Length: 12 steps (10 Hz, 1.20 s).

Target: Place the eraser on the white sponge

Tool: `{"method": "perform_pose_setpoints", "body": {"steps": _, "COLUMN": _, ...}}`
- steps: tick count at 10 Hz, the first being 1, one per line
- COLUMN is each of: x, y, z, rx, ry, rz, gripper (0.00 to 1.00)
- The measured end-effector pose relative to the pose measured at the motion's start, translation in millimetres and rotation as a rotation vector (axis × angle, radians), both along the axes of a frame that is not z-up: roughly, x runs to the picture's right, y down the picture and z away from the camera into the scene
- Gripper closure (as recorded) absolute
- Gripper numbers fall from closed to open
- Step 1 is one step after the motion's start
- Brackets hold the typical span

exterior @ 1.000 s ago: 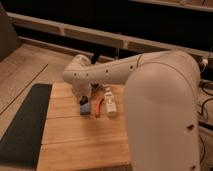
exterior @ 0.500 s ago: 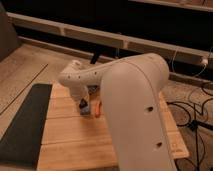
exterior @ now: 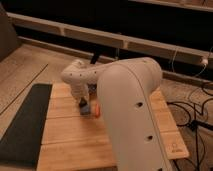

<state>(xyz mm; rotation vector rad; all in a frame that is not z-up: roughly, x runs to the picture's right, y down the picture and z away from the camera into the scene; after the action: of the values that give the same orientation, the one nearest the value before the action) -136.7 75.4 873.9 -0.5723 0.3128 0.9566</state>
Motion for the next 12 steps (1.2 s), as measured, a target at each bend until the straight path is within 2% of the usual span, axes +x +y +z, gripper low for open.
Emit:
{"method": "perform_pose_setpoints", "body": {"steps": 3, "x": 6.8, "y": 5.7, "z": 10.4, "rx": -0.033, "ry": 0.007, "rz": -0.002, "gripper": 1.0}}
{"method": "perform_pose_setpoints", "body": {"steps": 4, "x": 10.3, "y": 7.9, "z": 13.2, "rx": -0.044, "ry": 0.015, "rz": -0.005, "gripper": 0.98}}
{"method": "perform_pose_setpoints", "body": {"steps": 5, "x": 13.0, "y": 9.4, "z": 15.2, "rx": -0.052, "ry": 0.023, "rz": -0.008, "gripper": 0.91}}
{"method": "perform_pose_setpoints", "body": {"steps": 8, "x": 17.3, "y": 9.7, "z": 20.0, "rx": -0.068, "ry": 0.045, "rz": -0.012, "gripper": 0.59}}
{"method": "perform_pose_setpoints", "body": {"steps": 11, "x": 14.2, "y": 11.0, "z": 20.6, "rx": -0.084, "ry": 0.041, "rz": -0.016, "gripper": 0.27}}
{"method": "perform_pose_setpoints", "body": {"steps": 12, "x": 13.3, "y": 11.2, "z": 20.6, "rx": -0.087, "ry": 0.038, "rz": -0.017, "gripper": 0.22}}
